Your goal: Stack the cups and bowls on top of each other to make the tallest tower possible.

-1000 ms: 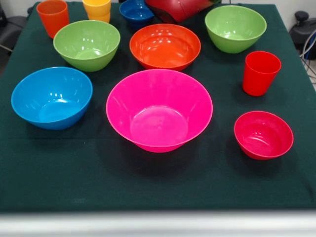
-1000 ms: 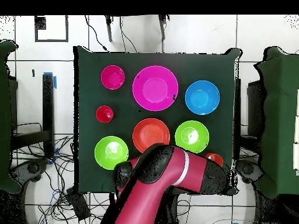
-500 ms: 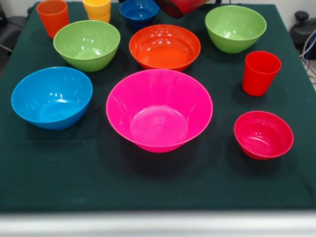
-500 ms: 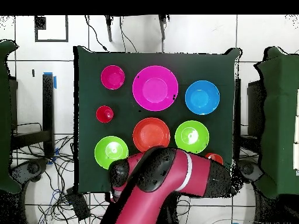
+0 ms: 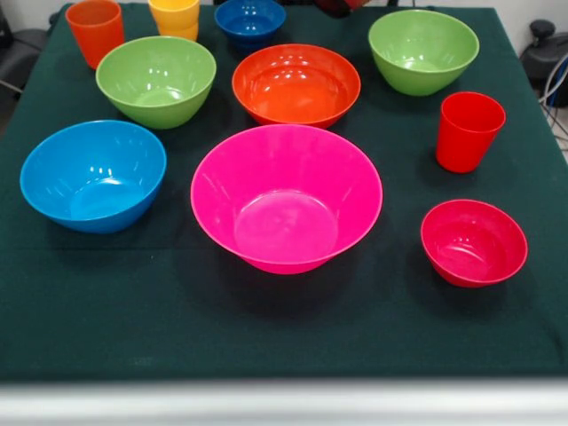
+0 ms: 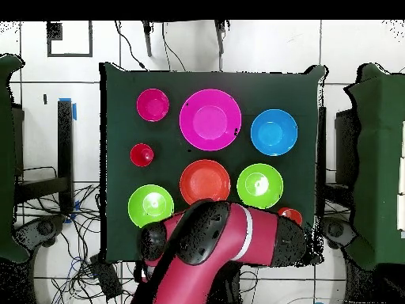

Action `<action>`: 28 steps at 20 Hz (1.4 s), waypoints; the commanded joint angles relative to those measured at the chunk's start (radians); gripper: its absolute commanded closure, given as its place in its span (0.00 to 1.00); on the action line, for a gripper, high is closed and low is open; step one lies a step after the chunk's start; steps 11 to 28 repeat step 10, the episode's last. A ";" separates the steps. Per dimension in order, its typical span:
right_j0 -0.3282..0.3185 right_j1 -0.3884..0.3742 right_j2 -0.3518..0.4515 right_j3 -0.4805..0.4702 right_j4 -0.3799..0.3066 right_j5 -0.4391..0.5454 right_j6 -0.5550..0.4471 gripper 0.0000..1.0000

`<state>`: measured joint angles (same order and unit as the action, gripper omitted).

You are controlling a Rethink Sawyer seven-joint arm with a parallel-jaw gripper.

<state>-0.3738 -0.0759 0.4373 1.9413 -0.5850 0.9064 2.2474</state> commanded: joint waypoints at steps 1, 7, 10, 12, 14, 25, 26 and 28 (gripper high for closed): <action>0.053 -0.004 0.042 -0.034 -0.040 -0.184 0.005 0.00; 0.130 0.002 -0.001 -0.034 -0.073 -0.303 0.072 0.00; 0.149 0.010 -0.015 -0.036 -0.052 -0.311 0.063 0.00; 0.149 0.010 -0.015 -0.036 -0.052 -0.311 0.063 0.00; 0.149 0.010 -0.015 -0.036 -0.052 -0.311 0.063 0.00; 0.149 0.010 -0.015 -0.036 -0.052 -0.311 0.063 0.00; 0.149 0.010 -0.015 -0.036 -0.052 -0.311 0.063 0.00; 0.149 0.010 -0.015 -0.036 -0.052 -0.311 0.063 0.00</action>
